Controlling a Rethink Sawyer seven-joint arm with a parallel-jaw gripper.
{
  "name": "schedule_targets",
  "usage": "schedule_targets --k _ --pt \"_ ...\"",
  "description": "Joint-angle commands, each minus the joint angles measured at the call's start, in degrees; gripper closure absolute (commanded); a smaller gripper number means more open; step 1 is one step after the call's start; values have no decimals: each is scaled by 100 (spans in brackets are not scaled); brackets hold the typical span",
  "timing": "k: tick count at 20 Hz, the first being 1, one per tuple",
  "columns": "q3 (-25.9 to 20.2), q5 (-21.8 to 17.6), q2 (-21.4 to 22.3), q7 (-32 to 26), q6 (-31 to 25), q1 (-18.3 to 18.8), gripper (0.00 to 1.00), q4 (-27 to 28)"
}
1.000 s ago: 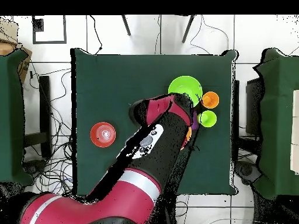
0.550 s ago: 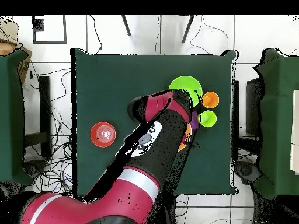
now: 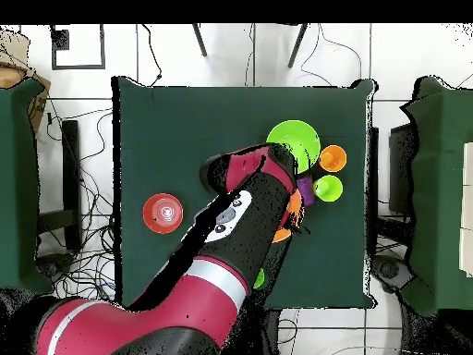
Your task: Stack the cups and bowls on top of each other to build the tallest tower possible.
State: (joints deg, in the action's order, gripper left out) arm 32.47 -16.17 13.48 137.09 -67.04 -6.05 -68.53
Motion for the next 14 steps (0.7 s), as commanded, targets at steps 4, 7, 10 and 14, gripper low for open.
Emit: schedule_targets --k 4,7,10,14 --pt "-452 378 -402 1357 348 -151 0 99" --pt "-429 395 -434 1376 428 -173 0 45" --pt "-363 415 -419 1358 241 -246 0 28" --pt "-319 517 -428 1420 50 -346 0 49"
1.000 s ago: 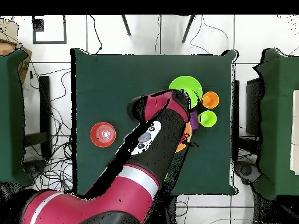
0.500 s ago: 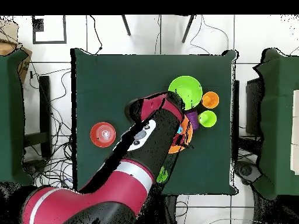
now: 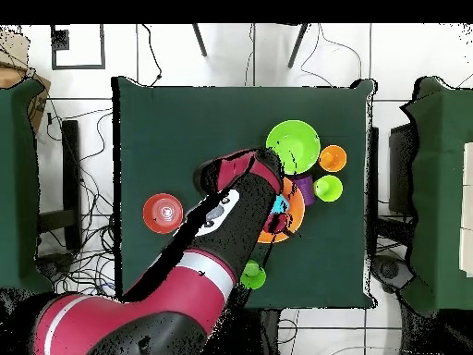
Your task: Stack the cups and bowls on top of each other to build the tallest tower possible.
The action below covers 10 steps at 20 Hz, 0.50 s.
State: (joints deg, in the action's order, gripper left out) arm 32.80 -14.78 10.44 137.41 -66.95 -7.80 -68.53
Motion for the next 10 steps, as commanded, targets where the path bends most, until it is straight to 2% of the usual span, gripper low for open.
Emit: schedule_targets --k 1,6,10 --pt "-338 395 -131 1386 -2 -189 0 74" --pt "-278 537 -144 1435 -263 -273 0 158" --pt "-223 681 -105 1298 -804 -324 0 360"
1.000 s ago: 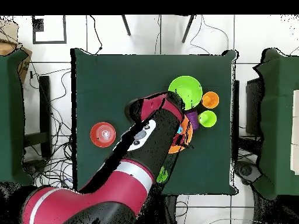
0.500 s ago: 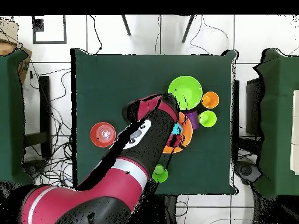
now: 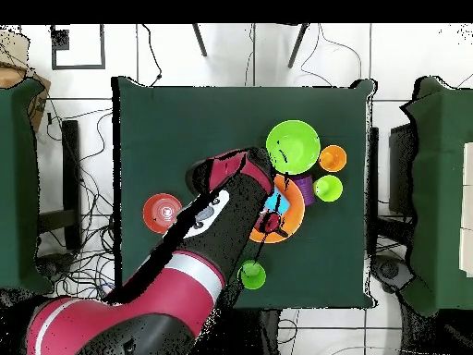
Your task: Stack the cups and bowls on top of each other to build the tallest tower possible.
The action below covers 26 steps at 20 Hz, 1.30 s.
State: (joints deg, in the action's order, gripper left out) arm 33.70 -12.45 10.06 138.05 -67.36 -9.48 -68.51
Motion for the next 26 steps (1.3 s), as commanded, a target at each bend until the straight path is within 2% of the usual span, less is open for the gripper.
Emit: schedule_targets --k 1,11,18,26 --pt "-293 463 -52 1149 -959 -168 0 438" --pt "-195 593 -50 969 -1533 -250 0 677" --pt "-355 668 8 636 -1811 -204 0 771" --pt "-426 414 -20 -8 -1835 -129 0 1154"
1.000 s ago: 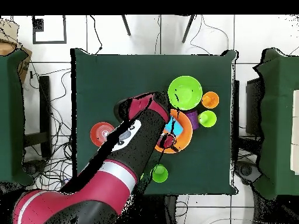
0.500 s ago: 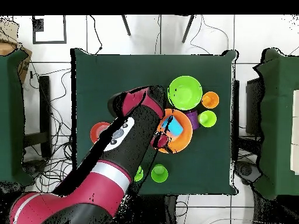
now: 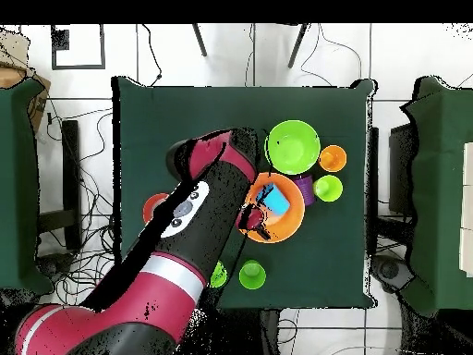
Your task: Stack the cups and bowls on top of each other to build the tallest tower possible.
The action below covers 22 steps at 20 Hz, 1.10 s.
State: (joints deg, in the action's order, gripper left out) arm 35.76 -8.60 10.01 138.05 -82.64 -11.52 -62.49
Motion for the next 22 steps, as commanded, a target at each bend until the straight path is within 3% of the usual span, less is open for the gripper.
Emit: schedule_targets --k 1,12,22 --pt "-641 11 -26 -50 -263 84 0 600" --pt "-823 91 -214 -57 166 227 0 946" --pt "-987 242 -273 235 670 295 0 897"
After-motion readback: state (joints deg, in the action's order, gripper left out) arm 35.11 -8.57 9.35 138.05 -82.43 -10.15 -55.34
